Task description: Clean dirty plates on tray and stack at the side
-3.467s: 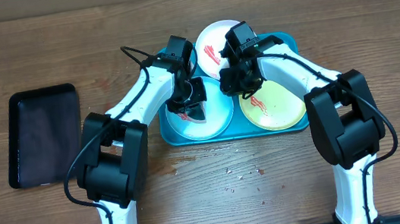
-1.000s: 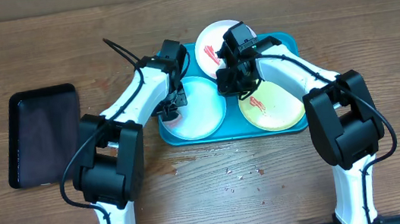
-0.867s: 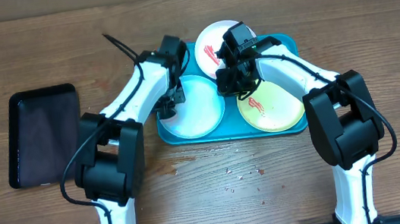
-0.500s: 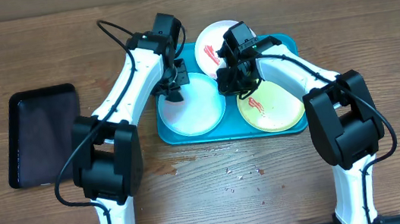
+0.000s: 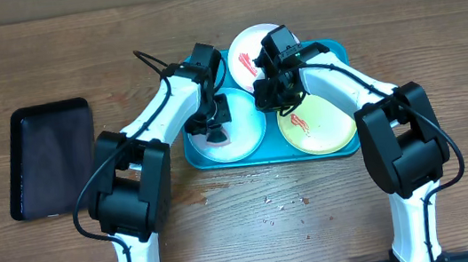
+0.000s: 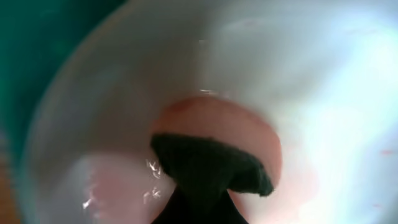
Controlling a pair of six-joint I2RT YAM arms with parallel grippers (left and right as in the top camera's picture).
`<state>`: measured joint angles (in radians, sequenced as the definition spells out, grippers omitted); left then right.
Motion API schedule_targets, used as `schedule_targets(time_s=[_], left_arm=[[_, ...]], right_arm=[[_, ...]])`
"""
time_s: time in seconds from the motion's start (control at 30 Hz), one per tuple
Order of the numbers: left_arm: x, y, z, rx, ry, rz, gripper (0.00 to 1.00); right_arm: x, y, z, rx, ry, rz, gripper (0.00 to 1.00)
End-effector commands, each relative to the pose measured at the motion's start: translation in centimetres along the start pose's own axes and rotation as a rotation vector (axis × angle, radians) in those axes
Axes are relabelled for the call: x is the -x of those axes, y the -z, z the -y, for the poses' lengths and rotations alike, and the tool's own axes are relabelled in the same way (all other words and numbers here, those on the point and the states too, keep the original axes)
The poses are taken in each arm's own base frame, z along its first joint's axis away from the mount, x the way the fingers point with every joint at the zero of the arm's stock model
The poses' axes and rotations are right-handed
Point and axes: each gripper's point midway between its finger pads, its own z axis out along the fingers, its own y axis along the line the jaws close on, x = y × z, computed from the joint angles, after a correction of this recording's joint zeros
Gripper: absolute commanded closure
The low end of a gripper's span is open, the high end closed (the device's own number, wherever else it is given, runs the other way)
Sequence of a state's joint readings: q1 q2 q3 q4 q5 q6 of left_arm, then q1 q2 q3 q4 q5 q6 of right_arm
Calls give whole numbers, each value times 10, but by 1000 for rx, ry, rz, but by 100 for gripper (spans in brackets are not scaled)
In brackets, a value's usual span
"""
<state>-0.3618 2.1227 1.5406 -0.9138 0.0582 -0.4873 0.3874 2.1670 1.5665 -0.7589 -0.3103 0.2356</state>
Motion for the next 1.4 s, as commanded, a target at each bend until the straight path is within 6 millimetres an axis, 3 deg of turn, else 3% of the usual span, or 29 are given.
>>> schedule_targets(time_s=[0.0, 0.07, 0.17, 0.23, 0.4, 0.53, 0.67, 0.8, 1.0, 1.2, 1.37], left_arm=[[29, 21, -58, 237, 105, 98, 96], [45, 46, -67, 288, 120, 143, 96], [58, 74, -62, 265, 130, 170, 96], [63, 92, -54, 230, 133, 180, 96], [65, 136, -43, 138, 161, 195, 96], [63, 169, -64, 125, 235, 235, 96], [59, 198, -107, 132, 329, 258, 96], [42, 205, -162, 199, 441, 191, 96], [27, 201, -214, 221, 573, 120, 96], [22, 201, -241, 193, 661, 100, 96], [18, 202, -251, 198, 689, 90, 96]], right_arm=[[-1, -3, 6, -12, -12, -4, 83], [-1, -3, 6, -12, -11, -1, 83], [2, -2, 5, -9, -8, 6, 86], [4, -1, 3, -8, -6, 11, 96], [7, 4, 0, -7, -2, 12, 96], [10, 17, -11, -7, 13, 6, 96], [17, 38, -29, -60, 63, 47, 96], [24, 66, -44, -190, 121, 124, 96], [35, 105, -51, -458, 201, 247, 96], [40, 157, -67, -752, 294, 392, 96], [42, 208, -82, -1026, 366, 547, 96]])
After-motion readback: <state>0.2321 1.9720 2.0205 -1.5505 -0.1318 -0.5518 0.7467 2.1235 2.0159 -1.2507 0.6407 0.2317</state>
